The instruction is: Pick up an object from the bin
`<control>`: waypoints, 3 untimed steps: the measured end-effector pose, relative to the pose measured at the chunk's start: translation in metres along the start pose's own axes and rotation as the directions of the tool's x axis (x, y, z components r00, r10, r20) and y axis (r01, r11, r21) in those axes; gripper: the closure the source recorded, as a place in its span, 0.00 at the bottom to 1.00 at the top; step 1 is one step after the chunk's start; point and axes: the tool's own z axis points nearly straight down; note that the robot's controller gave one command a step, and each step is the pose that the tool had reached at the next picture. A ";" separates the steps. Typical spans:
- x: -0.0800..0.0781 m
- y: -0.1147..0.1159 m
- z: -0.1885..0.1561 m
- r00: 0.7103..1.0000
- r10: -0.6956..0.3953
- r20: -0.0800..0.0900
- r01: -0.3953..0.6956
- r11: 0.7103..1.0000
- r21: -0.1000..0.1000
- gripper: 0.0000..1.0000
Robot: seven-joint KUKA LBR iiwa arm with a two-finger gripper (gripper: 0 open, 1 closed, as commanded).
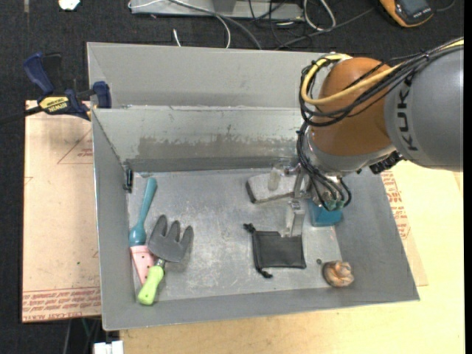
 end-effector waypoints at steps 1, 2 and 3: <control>-0.002 0.000 -0.004 1.000 0.000 0.008 0.000 1.000 0.000 0.00; 0.005 -0.011 0.041 0.990 0.138 0.009 -0.138 0.990 -0.002 0.00; 0.036 -0.044 0.043 0.978 0.207 0.012 -0.207 0.978 -0.002 0.00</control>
Offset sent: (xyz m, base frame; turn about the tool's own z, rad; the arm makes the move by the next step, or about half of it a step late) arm -0.0180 -0.0274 -0.1106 0.3418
